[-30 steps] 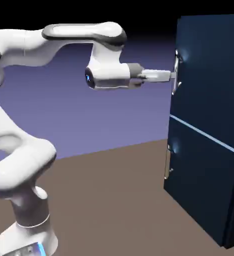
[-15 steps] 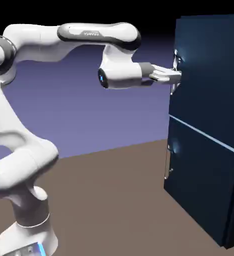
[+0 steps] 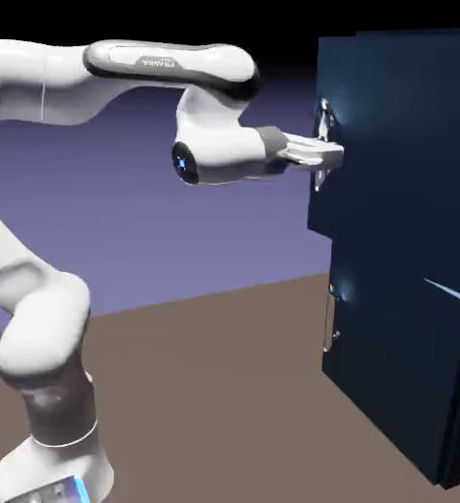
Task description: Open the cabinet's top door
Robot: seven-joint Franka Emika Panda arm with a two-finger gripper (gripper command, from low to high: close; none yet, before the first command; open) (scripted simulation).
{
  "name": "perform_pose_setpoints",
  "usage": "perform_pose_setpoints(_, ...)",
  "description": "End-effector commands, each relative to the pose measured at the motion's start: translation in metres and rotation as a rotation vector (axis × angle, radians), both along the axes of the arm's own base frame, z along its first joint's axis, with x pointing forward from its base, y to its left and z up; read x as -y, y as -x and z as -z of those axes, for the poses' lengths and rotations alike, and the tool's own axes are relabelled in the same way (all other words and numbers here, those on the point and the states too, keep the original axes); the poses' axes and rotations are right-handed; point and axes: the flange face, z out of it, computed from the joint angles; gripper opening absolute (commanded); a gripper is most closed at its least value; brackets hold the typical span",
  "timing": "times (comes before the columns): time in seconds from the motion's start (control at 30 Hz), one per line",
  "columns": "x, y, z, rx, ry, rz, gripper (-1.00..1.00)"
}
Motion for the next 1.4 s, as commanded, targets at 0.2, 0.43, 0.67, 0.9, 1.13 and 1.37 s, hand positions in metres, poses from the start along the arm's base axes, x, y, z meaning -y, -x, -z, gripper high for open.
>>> perform_pose_setpoints(0.2,0.027,0.033,0.0,0.0,-0.001,-0.124,-1.0)
perform_pose_setpoints(0.43,0.058,0.061,0.0,0.0,-0.001,-0.244,-1.0)
perform_pose_setpoints(0.67,0.095,0.088,0.0,-0.001,-0.001,-0.377,-1.0)
perform_pose_setpoints(0.9,0.145,0.114,0.0,-0.001,-0.001,-0.542,-1.0)
perform_pose_setpoints(1.13,0.204,0.133,0.0,-0.001,-0.001,-0.721,-1.0)
perform_pose_setpoints(1.37,0.269,0.14,0.0,-0.001,-0.001,-0.909,-1.0)
